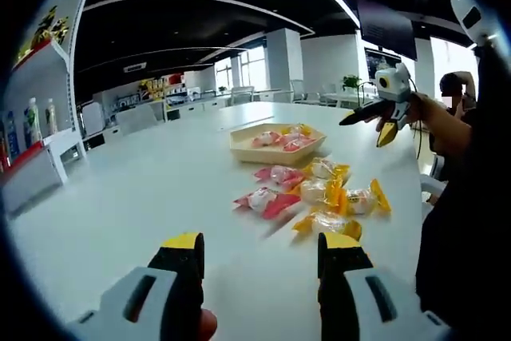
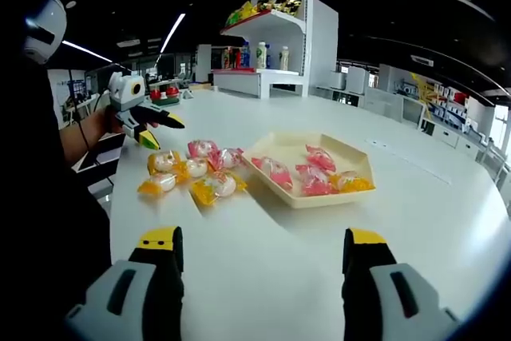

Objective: Pick up the marshmallows scattered on the table and place them into the bowl on the table

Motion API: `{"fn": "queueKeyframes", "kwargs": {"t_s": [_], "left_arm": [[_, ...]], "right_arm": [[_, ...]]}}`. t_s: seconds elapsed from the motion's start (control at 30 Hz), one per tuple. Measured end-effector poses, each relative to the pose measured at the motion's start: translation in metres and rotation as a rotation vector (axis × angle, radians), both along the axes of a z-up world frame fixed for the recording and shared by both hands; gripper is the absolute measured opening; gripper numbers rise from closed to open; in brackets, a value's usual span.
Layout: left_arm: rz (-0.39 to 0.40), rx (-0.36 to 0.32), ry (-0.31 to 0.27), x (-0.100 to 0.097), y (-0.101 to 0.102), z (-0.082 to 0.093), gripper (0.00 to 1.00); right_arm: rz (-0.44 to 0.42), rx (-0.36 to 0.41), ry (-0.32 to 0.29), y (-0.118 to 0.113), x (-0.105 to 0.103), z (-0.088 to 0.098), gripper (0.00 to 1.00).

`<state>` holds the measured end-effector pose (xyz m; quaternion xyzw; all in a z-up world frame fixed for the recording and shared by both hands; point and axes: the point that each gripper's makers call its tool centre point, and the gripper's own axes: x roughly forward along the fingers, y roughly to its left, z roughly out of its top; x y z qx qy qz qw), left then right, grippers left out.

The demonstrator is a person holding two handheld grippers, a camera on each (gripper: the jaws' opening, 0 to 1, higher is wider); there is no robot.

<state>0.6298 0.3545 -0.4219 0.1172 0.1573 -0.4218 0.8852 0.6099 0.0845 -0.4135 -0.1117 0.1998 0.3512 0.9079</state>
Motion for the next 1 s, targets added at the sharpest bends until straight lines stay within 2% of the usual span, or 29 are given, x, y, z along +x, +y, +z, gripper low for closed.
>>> {"fn": "queueKeyframes", "kwargs": {"t_s": [0.37, 0.67, 1.0], "left_arm": [[0.008, 0.029, 0.013, -0.001, 0.006, -0.008, 0.57], [0.029, 0.035, 0.013, 0.001, 0.017, -0.007, 0.57], [0.026, 0.012, 0.027, -0.001, 0.016, -0.007, 0.57]], "right_arm": [[0.003, -0.007, 0.016, -0.001, 0.0, -0.005, 0.82], [-0.002, -0.001, 0.007, -0.001, 0.002, -0.003, 0.81], [0.003, 0.002, 0.005, 0.002, 0.001, -0.002, 0.81]]}}
